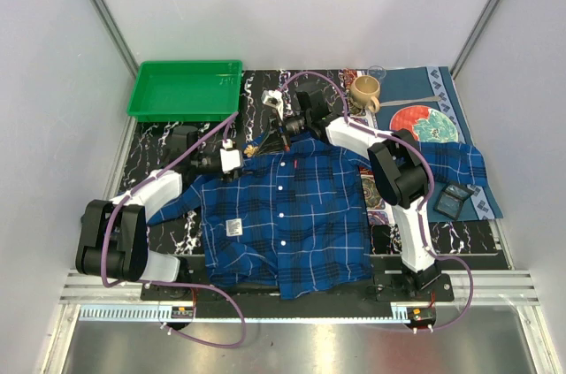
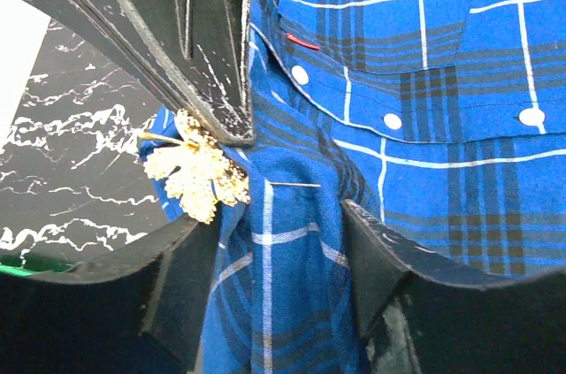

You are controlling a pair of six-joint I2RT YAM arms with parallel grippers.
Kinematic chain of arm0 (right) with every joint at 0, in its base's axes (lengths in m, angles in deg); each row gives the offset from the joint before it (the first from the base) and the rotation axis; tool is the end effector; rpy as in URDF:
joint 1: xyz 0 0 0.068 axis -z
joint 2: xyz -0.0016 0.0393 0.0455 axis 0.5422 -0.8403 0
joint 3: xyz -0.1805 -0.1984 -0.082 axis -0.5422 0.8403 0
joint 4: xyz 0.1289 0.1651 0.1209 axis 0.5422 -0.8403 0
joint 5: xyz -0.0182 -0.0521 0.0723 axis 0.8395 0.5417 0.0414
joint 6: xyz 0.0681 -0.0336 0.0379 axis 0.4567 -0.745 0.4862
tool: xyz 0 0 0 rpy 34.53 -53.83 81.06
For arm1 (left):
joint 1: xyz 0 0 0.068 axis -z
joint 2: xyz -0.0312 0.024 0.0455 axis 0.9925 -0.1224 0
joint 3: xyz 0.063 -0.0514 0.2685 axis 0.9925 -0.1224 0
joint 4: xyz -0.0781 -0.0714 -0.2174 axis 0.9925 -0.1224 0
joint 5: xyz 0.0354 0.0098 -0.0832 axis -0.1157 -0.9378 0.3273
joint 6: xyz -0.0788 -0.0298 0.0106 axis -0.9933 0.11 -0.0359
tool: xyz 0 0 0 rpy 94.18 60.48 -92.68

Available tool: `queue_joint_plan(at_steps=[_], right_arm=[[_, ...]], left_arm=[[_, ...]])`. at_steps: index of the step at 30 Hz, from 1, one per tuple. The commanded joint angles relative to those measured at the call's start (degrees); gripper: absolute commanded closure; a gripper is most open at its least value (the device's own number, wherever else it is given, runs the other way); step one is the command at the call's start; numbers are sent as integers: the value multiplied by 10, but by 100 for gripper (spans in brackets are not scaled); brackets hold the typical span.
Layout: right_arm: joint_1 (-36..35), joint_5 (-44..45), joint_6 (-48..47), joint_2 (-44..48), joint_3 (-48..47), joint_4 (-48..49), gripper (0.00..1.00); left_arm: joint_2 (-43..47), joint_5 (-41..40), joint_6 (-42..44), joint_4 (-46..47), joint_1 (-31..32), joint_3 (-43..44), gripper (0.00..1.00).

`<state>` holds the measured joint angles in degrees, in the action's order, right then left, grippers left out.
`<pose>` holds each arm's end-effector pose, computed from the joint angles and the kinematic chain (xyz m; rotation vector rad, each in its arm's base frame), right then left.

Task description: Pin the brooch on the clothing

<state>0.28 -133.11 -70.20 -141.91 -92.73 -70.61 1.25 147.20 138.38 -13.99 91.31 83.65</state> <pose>0.3665 0.3182 0.2227 -1.3717 1.4757 1.5690 0.2561 -0.1025 0.2123 1.4592 1.2682 -0.5761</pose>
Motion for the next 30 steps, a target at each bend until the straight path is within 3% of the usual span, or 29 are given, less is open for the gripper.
queue_joint_plan(at_steps=[1, 6, 10, 13, 30], right_arm=[[-9, -31, 30, 10, -8, 46, 100], [-9, -38, -5, 17, -3, 13, 100], [-9, -41, -23, 24, 2, -6, 100], [-10, -43, -34, 24, 0, -15, 100], [-15, -52, -80, 32, -10, -46, 100]], left_arm=[[7, 46, -6, 49, -4, 22, 42], [7, 61, 14, 47, -4, 25, 44], [17, 88, 124, -66, -7, 38, 35], [23, 104, 188, -143, -13, 50, 34], [13, 120, 177, -135, -17, 63, 41]])
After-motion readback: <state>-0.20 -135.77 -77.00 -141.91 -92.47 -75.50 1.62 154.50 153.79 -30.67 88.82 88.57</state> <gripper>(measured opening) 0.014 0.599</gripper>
